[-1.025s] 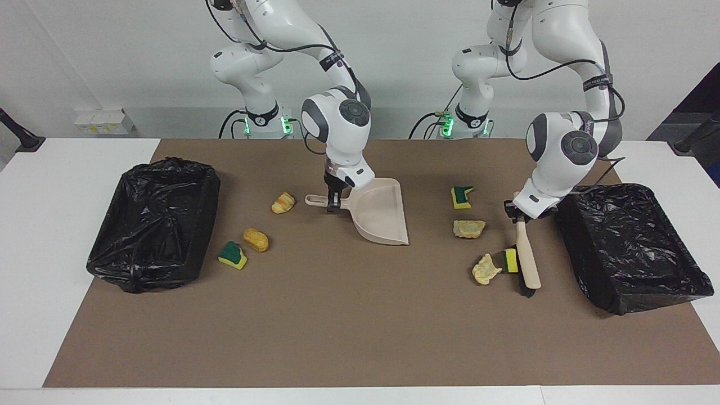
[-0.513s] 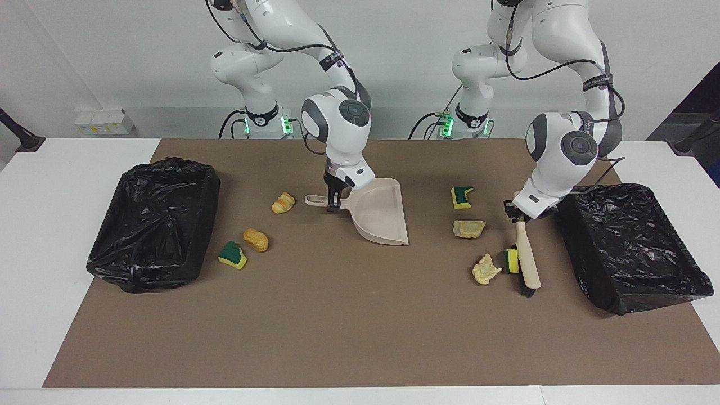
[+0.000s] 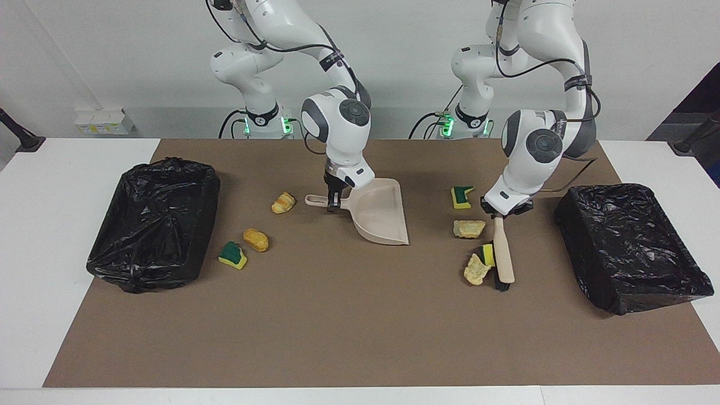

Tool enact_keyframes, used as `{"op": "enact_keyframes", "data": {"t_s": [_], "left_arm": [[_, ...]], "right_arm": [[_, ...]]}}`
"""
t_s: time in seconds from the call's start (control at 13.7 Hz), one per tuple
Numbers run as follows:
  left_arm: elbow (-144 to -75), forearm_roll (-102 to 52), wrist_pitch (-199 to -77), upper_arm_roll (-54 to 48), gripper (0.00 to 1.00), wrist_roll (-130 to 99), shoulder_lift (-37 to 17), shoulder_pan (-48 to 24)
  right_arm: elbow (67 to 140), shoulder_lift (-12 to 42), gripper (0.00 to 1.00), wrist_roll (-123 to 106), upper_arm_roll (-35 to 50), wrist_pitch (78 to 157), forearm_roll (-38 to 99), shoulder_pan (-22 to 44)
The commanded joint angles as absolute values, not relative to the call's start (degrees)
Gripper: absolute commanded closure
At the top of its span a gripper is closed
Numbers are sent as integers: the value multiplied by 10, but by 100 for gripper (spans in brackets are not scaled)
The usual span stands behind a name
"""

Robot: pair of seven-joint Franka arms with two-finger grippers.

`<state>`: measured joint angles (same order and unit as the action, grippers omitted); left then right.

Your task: Sweep and dump trash in bin

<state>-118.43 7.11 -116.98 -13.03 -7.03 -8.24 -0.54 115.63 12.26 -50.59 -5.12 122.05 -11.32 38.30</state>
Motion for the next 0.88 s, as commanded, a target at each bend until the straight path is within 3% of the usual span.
{"op": "enact_keyframes", "data": {"t_s": [0.0,0.81], "left_arm": [[-1200,72,-1167,-123,100,-77,-67,-12],[-1198,68,-1161,-123,100,-76,-67,-13]], "right_arm": [[1150,128,100,-494,-49,1223,-131,378],[1152,127,100,-494,-49,1219,-131,379]]}}
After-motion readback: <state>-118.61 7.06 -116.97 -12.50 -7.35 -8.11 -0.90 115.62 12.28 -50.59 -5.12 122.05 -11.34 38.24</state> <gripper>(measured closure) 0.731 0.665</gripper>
